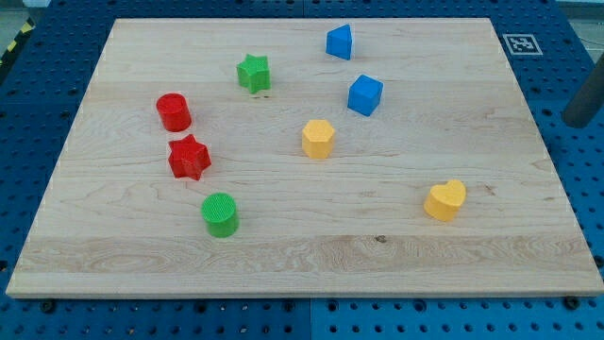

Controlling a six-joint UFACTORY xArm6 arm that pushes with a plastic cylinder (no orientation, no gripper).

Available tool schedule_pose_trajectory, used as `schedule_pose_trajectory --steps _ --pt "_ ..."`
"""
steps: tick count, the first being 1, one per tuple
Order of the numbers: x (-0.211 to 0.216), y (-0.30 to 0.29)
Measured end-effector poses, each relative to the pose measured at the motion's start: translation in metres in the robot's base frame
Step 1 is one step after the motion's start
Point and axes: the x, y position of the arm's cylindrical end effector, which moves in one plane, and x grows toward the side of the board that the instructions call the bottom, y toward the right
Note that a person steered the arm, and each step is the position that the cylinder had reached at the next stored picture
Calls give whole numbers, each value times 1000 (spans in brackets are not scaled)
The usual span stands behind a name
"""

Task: Push the green circle diagonal to the yellow hexagon

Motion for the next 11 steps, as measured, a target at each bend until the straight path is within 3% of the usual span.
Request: schedule_pose_trajectory --steps 2,7,9,11 --pt "66 -13" --pt "109 -19" --pt "154 -93" --pt "162 -187"
